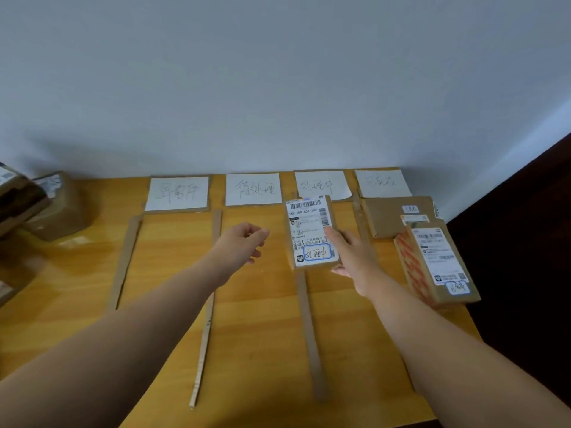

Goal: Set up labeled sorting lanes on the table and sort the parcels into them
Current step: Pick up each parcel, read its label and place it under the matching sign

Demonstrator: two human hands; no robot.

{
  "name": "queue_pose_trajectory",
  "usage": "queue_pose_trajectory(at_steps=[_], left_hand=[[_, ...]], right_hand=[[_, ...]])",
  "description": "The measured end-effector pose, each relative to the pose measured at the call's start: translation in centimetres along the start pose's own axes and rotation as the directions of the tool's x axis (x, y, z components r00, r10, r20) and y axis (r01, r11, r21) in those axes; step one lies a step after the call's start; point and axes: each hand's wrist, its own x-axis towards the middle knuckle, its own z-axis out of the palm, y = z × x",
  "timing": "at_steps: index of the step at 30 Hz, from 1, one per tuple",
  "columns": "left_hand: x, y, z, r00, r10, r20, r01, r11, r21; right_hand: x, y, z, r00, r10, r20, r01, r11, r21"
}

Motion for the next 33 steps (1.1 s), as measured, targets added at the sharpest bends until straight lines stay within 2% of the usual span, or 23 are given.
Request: queue_pose_trajectory(at_steps=[5, 14, 20, 30, 33], left_hand=[[1.8, 0.1, 1.6, 0.999, -0.031, -0.027, 0.032, 0.998, 0.055], [4.7, 0.2, 4.5, 0.998, -0.062, 0.018, 0.060, 0.993, 0.101], [6.0, -0.2, 4.9, 0.995, -0.099, 0.014, 0.096, 0.987, 0.130], [8.2, 1.2, 4.4, 0.997, -0.079, -0.006, 0.079, 0.988, 0.133], [8.5, 1.4, 4.4, 0.997, -0.074, -0.005, 0.074, 0.989, 0.131]], right_hand=[[2.0, 2.6, -3.6, 0.989, 0.146, -0.025, -0.145, 0.988, 0.054], [5.6, 4.3, -5.5, 0.964, 0.261, -0.050, -0.251, 0.958, 0.141], [8.6, 3.5, -5.6, 0.964, 0.227, -0.135, -0.205, 0.966, 0.158], [11.7, 1.7, -5.2, 0.965, 0.190, -0.178, -0.173, 0.979, 0.105], [12.6, 1.1, -5.2, 0.966, 0.172, -0.190, -0.173, 0.985, 0.012]])
